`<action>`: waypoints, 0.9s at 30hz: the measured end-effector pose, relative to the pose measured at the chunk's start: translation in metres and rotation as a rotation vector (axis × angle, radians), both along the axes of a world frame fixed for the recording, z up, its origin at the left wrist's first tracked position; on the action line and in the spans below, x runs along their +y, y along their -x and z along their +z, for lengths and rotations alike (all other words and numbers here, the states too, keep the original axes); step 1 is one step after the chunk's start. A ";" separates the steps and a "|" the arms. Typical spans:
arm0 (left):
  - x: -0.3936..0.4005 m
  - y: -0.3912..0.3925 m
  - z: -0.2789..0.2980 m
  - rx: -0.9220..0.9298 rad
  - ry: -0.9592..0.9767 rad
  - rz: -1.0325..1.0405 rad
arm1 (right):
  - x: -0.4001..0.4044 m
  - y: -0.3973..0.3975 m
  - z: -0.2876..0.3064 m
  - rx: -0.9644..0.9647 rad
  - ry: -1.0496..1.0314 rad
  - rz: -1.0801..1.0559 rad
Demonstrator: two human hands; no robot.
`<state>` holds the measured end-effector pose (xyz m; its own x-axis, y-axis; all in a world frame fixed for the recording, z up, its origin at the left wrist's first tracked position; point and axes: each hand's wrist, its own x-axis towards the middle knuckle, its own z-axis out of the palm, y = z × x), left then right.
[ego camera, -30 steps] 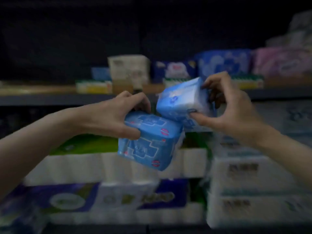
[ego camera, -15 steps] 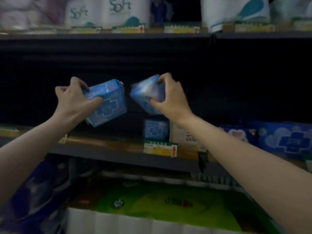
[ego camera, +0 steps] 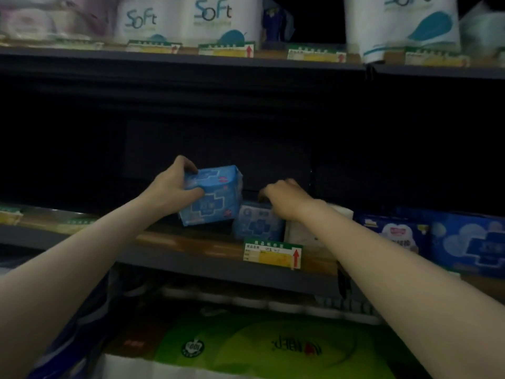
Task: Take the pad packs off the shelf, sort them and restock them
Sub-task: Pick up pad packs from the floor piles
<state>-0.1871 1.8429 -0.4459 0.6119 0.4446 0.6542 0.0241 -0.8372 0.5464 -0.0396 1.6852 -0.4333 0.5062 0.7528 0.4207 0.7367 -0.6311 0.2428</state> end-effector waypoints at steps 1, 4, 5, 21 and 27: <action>-0.002 -0.005 -0.001 0.020 0.004 -0.030 | -0.007 0.003 0.004 -0.024 -0.081 0.021; -0.014 -0.023 -0.004 0.084 0.004 -0.154 | -0.027 0.006 0.012 -0.042 -0.272 0.061; -0.019 -0.030 -0.007 0.130 -0.025 -0.180 | -0.032 0.005 0.012 -0.031 -0.299 0.068; -0.208 -0.076 -0.108 -0.436 -0.629 -0.195 | -0.214 0.003 -0.045 -0.166 -0.579 0.222; -0.392 -0.122 -0.218 -0.301 -0.773 -0.645 | -0.409 -0.013 -0.167 0.042 -0.547 -0.023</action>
<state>-0.0652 1.4506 -0.6639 0.3488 -0.5111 0.7856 -0.5986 -0.7665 -0.2330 -0.0270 1.2766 -0.5999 0.5447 0.4184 0.7268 0.7231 -0.6733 -0.1544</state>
